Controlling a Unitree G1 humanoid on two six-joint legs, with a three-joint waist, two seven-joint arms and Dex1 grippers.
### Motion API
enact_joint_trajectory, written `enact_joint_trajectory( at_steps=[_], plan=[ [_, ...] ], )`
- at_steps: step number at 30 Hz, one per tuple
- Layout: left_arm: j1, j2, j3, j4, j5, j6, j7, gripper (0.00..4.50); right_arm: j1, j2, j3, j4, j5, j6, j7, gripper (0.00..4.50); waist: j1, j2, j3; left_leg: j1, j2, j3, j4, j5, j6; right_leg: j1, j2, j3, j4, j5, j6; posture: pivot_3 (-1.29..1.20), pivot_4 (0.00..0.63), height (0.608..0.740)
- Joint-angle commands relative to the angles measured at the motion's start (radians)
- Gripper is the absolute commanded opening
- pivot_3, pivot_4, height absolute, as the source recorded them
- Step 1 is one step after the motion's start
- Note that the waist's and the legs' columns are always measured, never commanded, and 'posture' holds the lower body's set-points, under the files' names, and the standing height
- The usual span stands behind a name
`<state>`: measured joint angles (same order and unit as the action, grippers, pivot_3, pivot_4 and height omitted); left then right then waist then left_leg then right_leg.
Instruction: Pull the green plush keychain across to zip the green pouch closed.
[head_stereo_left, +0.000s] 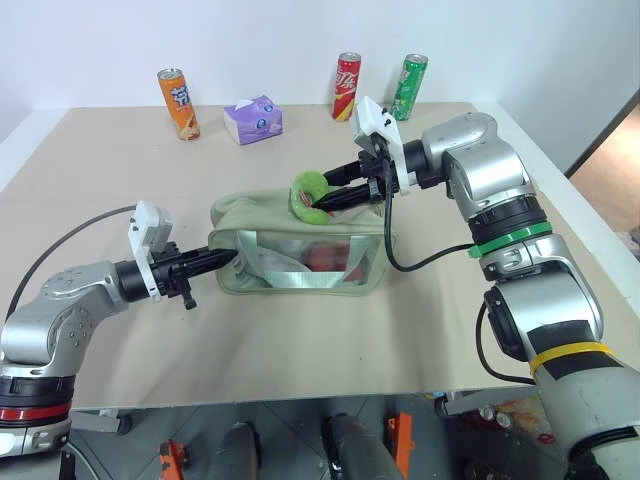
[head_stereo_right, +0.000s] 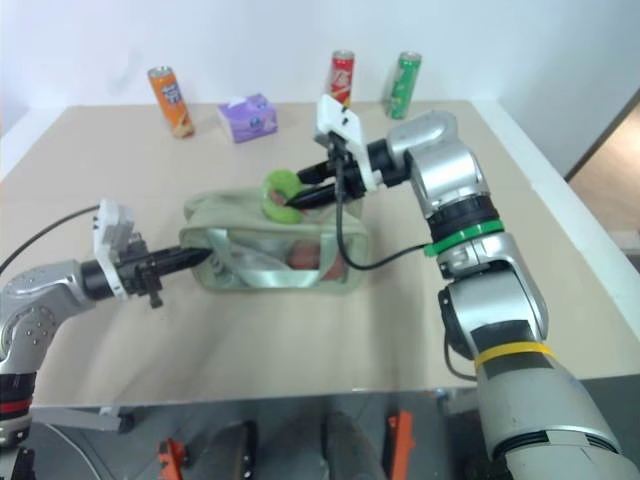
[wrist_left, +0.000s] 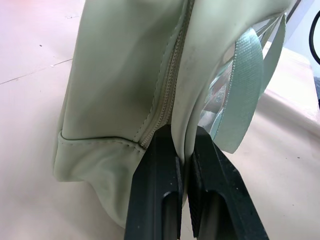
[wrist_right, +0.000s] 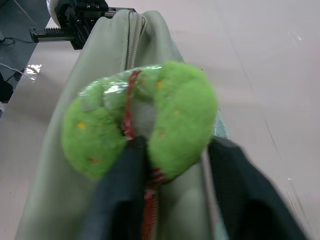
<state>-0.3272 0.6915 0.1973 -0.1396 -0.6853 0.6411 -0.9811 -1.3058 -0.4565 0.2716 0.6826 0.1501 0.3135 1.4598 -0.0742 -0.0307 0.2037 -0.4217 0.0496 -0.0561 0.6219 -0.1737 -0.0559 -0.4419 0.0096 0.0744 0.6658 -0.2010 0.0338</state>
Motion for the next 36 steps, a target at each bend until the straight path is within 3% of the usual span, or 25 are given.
enact_joint_trajectory(
  at_steps=[1, 2, 3, 20, 32, 36],
  plan=[
    [0.004, 0.01, 0.011, -0.03, -0.014, 0.005, -0.003, 0.0, -0.026, -0.011, -0.033, 0.015, -0.005, -0.024, 0.003, 0.45, 0.0, 0.0, 0.0, 0.0, 0.0, 0.0, 0.0, 0.0, 0.0, 0.0, 0.0, 0.0, 0.0, 0.0, 0.0, 0.0, 0.15, 0.74],
    [-0.002, 0.009, 0.01, -0.021, -0.017, 0.007, -0.005, 0.0, -0.028, -0.014, -0.036, 0.027, -0.008, -0.027, -0.004, 0.1, 0.0, 0.0, 0.0, 0.0, 0.0, 0.0, 0.0, 0.0, 0.0, 0.0, 0.0, 0.0, 0.0, 0.0, 0.0, 0.0, 0.15, 0.74],
    [-0.01, 0.008, 0.008, -0.011, -0.017, 0.008, -0.007, 0.0, -0.029, -0.017, -0.04, 0.037, -0.009, -0.029, -0.009, 0.01, 0.0, 0.0, 0.0, 0.0, 0.0, 0.0, 0.0, 0.0, 0.0, 0.0, 0.0, 0.0, 0.0, 0.0, 0.0, 0.0, 0.15, 0.74],
    [-0.044, 0.002, -0.031, 0.043, 0.001, 0.0, -0.033, 0.0, -0.031, -0.037, -0.133, 0.015, 0.052, 0.047, -0.056, 0.01, 0.0, 0.0, 0.0, 0.0, 0.0, 0.0, 0.0, 0.0, 0.0, 0.0, 0.0, 0.0, 0.0, 0.0, 0.0, 0.0, 0.15, 0.74],
    [-0.051, 0.004, -0.034, 0.05, 0.004, 0.001, -0.036, 0.0, -0.006, -0.045, -0.135, -0.025, 0.049, 0.067, -0.066, 4.24, -0.002, 0.0, 0.0, 0.001, 0.0, 0.0, 0.0, 0.0, 0.0, 0.0, 0.0, 0.0, 0.0, 0.0, 0.0, 0.0, 0.15, 0.74],
    [-0.05, 0.004, -0.033, 0.051, 0.006, -0.001, -0.035, 0.0, -0.003, -0.045, -0.132, -0.036, 0.054, 0.081, -0.06, 4.24, -0.002, 0.0, 0.0, 0.001, 0.0, 0.0, 0.0, 0.0, 0.0, 0.0, 0.0, 0.0, 0.0, 0.0, 0.0, 0.0, 0.15, 0.74]
  ],
)
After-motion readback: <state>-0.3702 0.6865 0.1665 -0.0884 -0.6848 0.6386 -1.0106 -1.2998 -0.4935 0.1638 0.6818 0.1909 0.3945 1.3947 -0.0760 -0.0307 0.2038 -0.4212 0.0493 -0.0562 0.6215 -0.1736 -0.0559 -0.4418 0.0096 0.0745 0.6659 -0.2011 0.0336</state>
